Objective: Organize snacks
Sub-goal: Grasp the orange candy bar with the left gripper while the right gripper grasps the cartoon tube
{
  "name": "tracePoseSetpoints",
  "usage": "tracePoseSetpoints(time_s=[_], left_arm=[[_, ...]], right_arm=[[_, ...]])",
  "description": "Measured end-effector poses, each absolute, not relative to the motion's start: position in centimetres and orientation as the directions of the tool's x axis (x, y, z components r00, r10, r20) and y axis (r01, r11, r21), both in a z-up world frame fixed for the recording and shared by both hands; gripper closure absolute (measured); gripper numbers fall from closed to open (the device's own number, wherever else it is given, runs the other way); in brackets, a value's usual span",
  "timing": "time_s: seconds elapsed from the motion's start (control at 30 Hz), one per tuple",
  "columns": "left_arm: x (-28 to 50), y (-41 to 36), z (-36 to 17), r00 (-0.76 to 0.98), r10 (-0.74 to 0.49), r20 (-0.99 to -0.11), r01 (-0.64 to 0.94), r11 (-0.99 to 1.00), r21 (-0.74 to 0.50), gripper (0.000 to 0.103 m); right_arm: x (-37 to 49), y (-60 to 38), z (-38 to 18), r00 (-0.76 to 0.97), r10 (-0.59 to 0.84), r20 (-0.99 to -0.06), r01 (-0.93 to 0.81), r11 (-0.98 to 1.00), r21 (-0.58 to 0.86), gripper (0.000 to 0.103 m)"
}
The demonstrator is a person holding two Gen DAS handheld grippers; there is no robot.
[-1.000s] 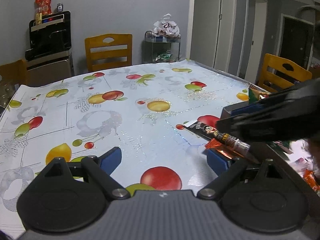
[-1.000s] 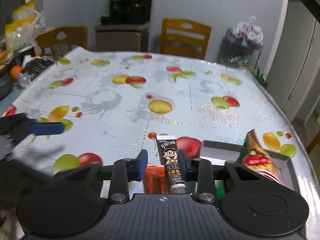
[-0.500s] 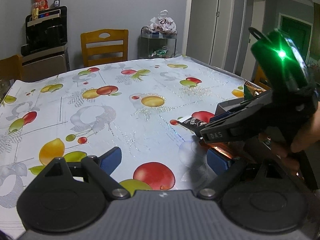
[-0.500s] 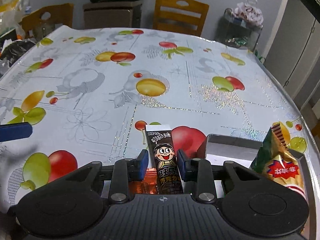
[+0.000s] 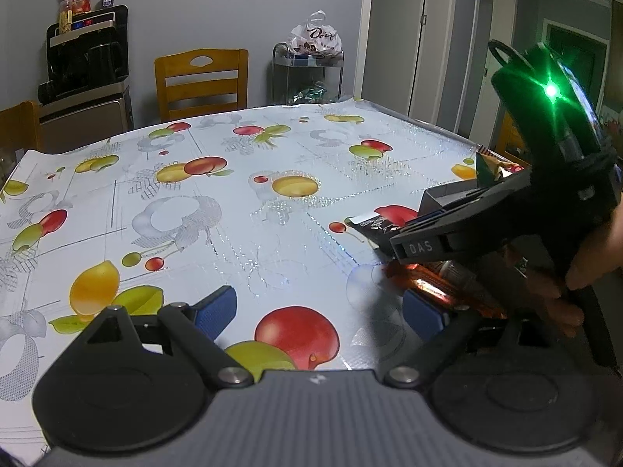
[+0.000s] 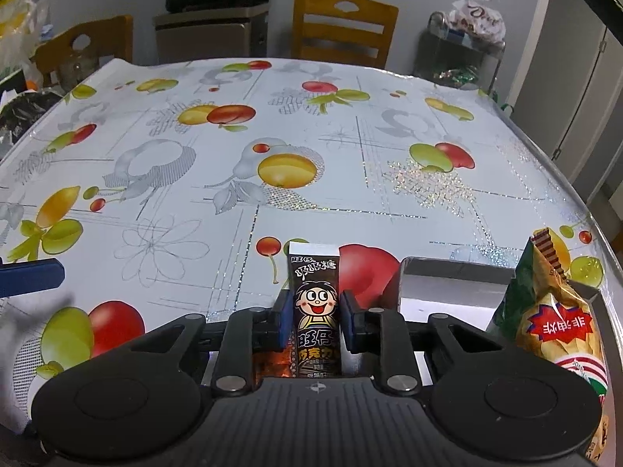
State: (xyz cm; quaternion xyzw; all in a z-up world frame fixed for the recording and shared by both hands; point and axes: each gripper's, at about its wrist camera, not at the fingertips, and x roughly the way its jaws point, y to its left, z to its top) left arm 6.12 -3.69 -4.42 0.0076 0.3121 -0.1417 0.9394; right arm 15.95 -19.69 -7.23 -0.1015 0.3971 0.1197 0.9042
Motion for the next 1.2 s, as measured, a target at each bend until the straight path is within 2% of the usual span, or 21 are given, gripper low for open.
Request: tracePoseSetpoints(time_s=[0.37,0.7,0.83,1.0,1.2], left_arm=[[5.9,-4.3,-4.6,0.753,-0.35,-0.557,0.344,0.931,-0.121,0.01],[5.1,-5.9,-4.9,0.705,-0.4,-0.585,0.411,0.903,-0.123,0.01],[4.9,-7.1,-5.8,0.676,-0.397,-0.621,0.423,0.899,-0.114,0.01],[4.8,-8.3,-6.8,0.676,-0.343,-0.652,0.43,0.902,-0.029,0.01],[6.0,-6.1,-6.9,0.685,-0.283,-0.671,0.358,0.933,-0.027,0.01]], right_arm=[[14.7,-20.3,-7.0,0.634,0.154,-0.758,-0.287,0.957,-0.045,0.076],[13.7,-20.6,-6.6,0.559,0.299,-0.774,-0.276,0.947,0.166,0.076],[13.2,-20.5,-6.4,0.589,0.277,-0.759,-0.282,0.951,0.129,0.077],[12.7,-20.7,-6.4,0.598,0.268,-0.755,-0.287,0.952,0.11,0.078],[12.3,-20.6,-6.1,0.61,0.257,-0.749,-0.306,0.949,0.077,0.081]])
